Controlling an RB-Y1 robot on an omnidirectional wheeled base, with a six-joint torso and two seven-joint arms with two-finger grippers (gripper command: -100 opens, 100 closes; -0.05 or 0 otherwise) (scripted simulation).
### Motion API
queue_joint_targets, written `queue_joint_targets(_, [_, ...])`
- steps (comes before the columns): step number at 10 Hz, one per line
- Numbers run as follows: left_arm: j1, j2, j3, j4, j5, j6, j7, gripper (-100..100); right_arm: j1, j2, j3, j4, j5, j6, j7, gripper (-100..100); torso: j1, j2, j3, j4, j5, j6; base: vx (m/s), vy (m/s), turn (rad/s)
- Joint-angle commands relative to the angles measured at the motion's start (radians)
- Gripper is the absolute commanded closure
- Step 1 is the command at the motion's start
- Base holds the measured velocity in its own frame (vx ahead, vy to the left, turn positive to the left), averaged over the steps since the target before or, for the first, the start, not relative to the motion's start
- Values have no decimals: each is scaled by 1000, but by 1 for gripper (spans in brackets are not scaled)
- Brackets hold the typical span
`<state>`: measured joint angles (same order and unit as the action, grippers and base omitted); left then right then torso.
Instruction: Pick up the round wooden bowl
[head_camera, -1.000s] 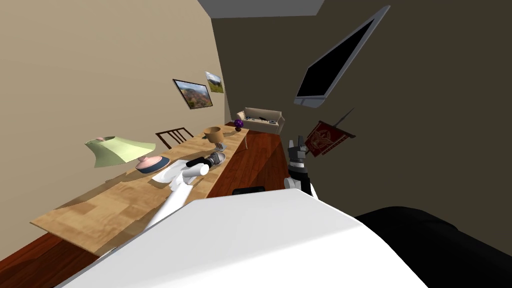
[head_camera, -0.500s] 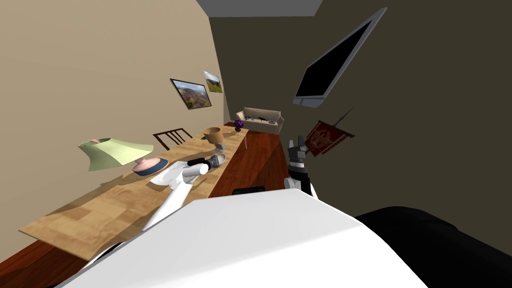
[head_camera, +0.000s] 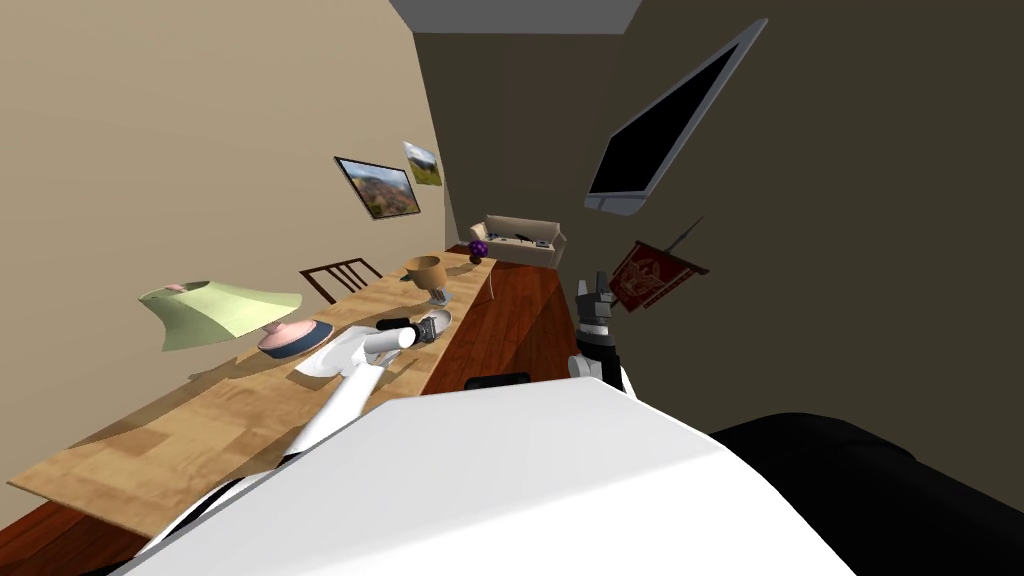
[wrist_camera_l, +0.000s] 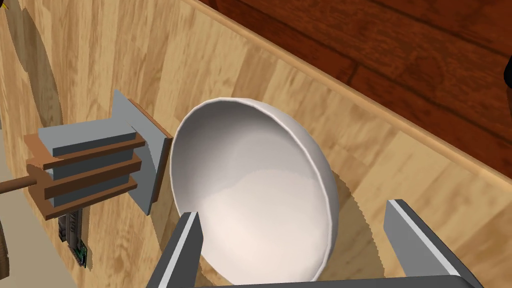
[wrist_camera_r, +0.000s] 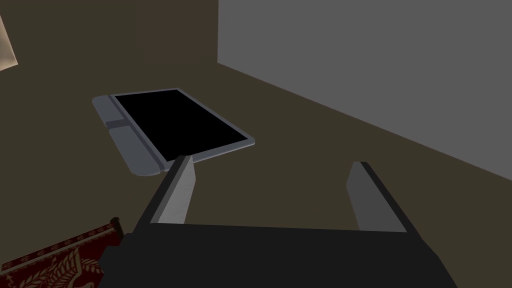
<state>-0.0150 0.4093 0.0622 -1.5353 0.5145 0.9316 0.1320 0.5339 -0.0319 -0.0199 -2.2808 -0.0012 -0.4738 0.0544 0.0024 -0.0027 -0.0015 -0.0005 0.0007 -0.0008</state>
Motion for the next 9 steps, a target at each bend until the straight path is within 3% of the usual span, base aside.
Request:
queue_joint_targets(1, [-5,7,3,19,7,49,-4,-100,0,0,0,0,0,0,0,0,0,0,0,0,0,0,26,25,-24])
queue_joint_targets(7, [-22,32,7,117,28,192,-23,-100,0,0,0,0,0,0,0,0,-1,-2,-1,0,0,0,61,27,-45])
queue_joint_targets(9, [-9,38,12,113,38,192,-30,-100,0,0,0,0,0,0,0,0,-1,-4,-2,-1,0,0,68,22,-22])
